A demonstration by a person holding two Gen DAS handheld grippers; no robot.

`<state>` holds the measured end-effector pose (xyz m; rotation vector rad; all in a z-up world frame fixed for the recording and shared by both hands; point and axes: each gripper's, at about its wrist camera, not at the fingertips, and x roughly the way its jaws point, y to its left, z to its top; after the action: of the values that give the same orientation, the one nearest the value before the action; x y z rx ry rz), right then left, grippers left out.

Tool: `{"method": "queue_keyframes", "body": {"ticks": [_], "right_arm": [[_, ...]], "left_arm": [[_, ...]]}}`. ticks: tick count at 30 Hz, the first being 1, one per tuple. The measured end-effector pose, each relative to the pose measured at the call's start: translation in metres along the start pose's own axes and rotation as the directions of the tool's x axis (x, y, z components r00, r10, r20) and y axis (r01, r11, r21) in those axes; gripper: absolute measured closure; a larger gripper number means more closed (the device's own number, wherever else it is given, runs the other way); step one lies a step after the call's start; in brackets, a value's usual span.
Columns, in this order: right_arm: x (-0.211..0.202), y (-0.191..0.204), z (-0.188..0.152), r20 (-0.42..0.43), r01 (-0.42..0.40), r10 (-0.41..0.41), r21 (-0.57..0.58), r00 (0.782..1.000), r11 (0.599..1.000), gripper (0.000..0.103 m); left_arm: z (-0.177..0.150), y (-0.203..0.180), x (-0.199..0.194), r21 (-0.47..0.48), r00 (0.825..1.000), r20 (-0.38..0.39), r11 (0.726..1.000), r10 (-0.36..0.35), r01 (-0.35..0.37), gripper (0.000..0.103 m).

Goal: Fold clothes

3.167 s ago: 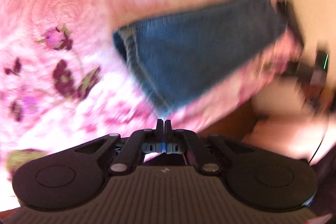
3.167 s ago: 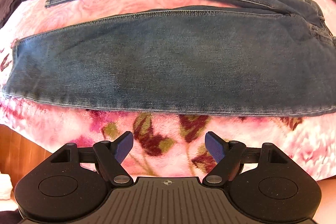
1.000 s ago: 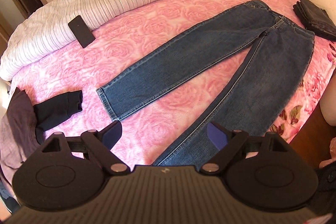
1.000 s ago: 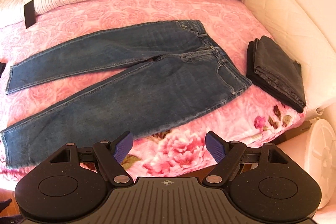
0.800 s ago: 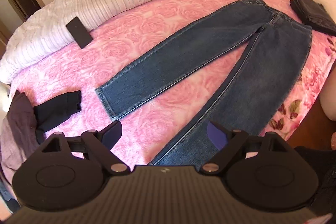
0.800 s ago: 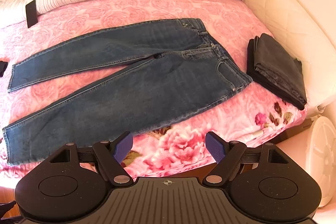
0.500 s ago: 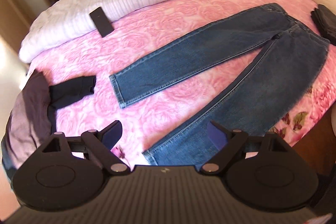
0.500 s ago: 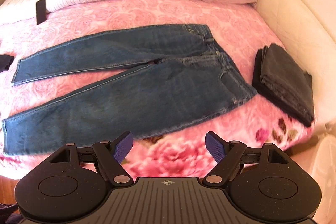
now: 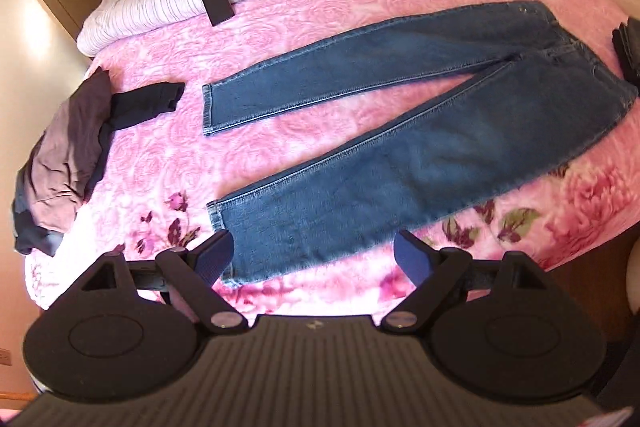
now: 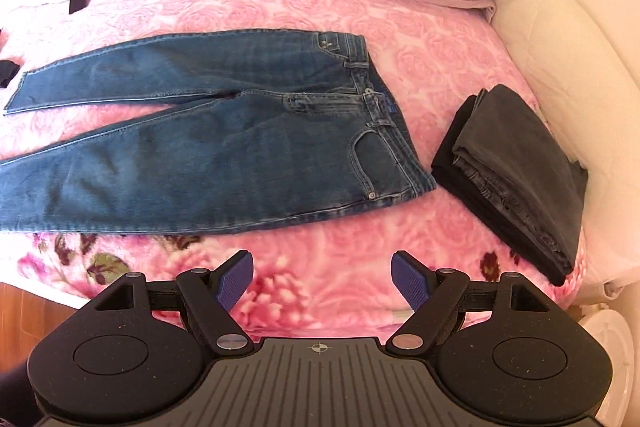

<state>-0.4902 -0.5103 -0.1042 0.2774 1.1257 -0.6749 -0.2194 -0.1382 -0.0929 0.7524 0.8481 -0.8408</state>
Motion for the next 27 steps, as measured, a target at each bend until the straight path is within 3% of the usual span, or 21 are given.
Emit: {"method": "queue_keyframes", "body": {"ticks": [6,20,27], "right_arm": [[0.010,-0.001,0.008,0.003,-0.031,0.031,-0.056,1.000,0.998,0.024],[0.024,-0.011,0.012,-0.015,-0.043,0.043,-0.042,0.999,0.998,0.024],[0.037,-0.005,0.009,-0.006,-0.050,0.049,-0.130,0.999,0.990,0.024]], "left_arm": [[0.007,-0.005,-0.009,-0.029,0.999,0.017,0.999,0.032,-0.032,0.018],[0.021,-0.021,-0.003,0.030,0.999,0.020,0.999,0.033,-0.034,0.018],[0.000,-0.019,0.009,0.054,0.995,0.017,0.994,0.095,-0.095,0.018]]}}
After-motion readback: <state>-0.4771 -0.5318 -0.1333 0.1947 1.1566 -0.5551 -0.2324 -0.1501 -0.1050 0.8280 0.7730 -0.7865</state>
